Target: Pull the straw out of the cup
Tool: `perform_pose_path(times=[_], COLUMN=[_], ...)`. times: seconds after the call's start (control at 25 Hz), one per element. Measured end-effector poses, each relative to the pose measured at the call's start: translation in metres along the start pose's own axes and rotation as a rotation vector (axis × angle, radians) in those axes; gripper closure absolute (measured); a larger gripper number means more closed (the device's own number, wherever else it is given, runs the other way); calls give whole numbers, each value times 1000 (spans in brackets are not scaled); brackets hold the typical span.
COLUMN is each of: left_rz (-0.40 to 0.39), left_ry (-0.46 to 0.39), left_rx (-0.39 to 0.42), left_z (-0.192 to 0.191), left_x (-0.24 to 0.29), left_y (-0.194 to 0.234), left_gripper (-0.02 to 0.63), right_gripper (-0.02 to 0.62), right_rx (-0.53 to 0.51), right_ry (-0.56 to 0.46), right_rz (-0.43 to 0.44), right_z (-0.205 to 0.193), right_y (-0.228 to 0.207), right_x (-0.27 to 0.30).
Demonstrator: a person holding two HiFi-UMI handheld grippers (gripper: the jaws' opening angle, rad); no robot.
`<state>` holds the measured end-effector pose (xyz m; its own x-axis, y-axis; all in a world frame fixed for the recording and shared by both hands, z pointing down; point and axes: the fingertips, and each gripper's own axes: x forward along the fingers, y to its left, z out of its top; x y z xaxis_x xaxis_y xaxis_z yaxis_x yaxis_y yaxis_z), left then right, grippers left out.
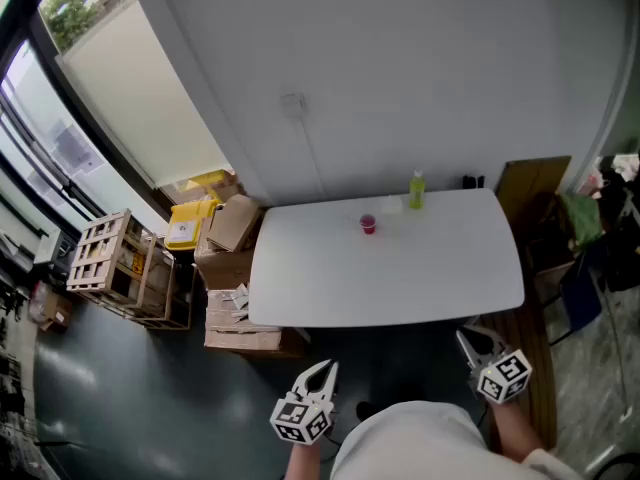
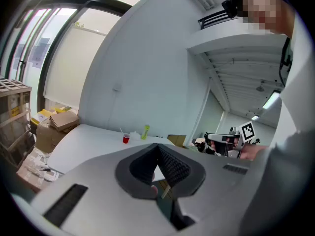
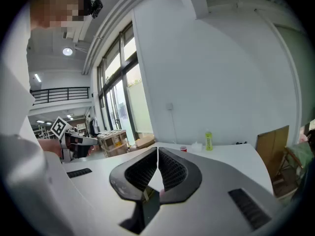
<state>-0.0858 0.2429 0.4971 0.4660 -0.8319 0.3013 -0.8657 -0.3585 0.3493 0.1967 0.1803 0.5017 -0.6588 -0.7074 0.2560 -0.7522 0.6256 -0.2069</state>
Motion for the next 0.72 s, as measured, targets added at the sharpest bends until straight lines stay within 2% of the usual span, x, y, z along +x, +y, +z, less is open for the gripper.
perform_pose_path(times=[0.4, 0.72], left_rz=[8, 32], left_ry=[13, 18], left_rx=[6, 1], left_z=[1, -1], left_x=[3, 11], left_y=[1, -5], left_gripper=[604, 604], right_gripper=[557, 555], right_rx=[7, 10], right_ry=[-6, 18], right_rz=[7, 29], right_z=[12, 9], right_y=[-1, -20], right_x=[2, 1])
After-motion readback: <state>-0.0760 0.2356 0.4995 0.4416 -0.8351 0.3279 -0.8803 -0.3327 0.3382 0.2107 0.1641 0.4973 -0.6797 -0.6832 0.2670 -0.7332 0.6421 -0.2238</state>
